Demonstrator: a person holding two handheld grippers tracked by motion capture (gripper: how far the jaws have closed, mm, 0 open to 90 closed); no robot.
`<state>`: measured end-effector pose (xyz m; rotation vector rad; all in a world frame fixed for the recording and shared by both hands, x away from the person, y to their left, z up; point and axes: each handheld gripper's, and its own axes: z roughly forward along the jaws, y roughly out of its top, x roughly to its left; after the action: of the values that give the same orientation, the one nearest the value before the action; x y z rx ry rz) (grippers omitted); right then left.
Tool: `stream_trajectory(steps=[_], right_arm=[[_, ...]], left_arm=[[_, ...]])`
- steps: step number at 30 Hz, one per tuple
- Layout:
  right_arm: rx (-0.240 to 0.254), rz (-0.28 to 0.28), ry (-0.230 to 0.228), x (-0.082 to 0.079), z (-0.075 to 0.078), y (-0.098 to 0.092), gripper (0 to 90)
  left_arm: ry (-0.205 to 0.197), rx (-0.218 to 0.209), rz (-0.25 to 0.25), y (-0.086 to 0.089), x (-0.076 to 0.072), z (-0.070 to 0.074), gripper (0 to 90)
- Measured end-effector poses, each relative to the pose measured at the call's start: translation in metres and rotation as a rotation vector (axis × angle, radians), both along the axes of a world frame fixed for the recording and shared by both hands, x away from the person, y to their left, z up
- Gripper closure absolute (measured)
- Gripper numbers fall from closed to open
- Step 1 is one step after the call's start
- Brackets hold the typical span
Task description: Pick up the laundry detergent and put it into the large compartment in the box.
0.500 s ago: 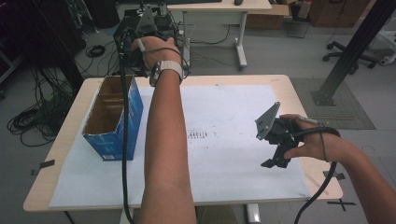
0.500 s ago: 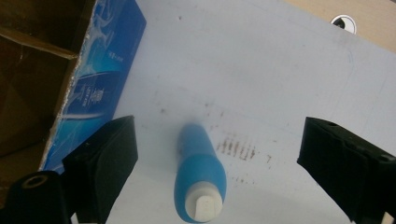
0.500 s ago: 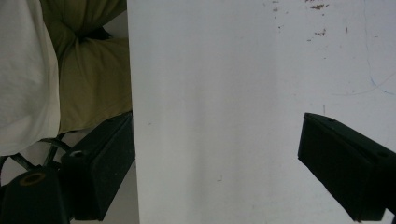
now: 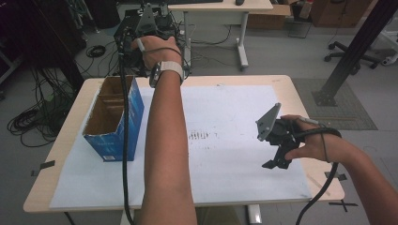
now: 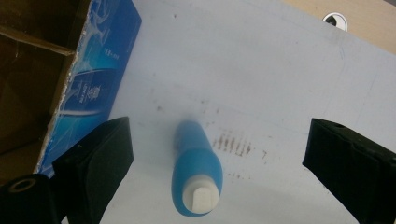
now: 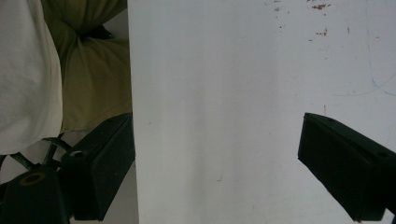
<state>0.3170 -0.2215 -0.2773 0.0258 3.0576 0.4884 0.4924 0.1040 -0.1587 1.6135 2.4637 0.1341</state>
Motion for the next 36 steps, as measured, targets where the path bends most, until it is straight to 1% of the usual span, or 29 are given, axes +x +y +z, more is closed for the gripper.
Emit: stream_trajectory(steps=[6, 10, 16, 21, 23, 30, 36], right_arm=[[0.000, -0.006, -0.001, 0.000, 0.000, -0.001, 11.4], [-0.001, -0.003, -0.002, -0.002, 0.000, 0.000, 11.4], [0.002, 0.004, -0.007, -0.003, 0.001, 0.002, 11.4], [0.008, 0.008, -0.008, -0.007, 0.002, 0.003, 11.4], [0.009, 0.010, -0.011, -0.007, 0.002, 0.003, 11.4], [0.012, 0.021, -0.012, -0.009, 0.001, 0.003, 11.4], [0.013, 0.020, -0.012, -0.010, 0.001, 0.002, 11.4]], left_arm=[[0.010, 0.008, -0.021, -0.003, -0.002, -0.001, 8.5], [0.004, 0.007, -0.016, -0.003, -0.005, 0.002, 8.4], [0.014, 0.017, -0.019, -0.004, -0.012, 0.002, 8.5], [0.012, 0.018, -0.004, -0.005, -0.018, 0.003, 8.5], [0.011, 0.018, 0.004, -0.005, -0.019, 0.002, 8.5], [0.035, 0.023, 0.022, -0.010, -0.023, -0.010, 9.2], [0.042, 0.022, 0.027, -0.012, -0.026, -0.014, 9.4]])
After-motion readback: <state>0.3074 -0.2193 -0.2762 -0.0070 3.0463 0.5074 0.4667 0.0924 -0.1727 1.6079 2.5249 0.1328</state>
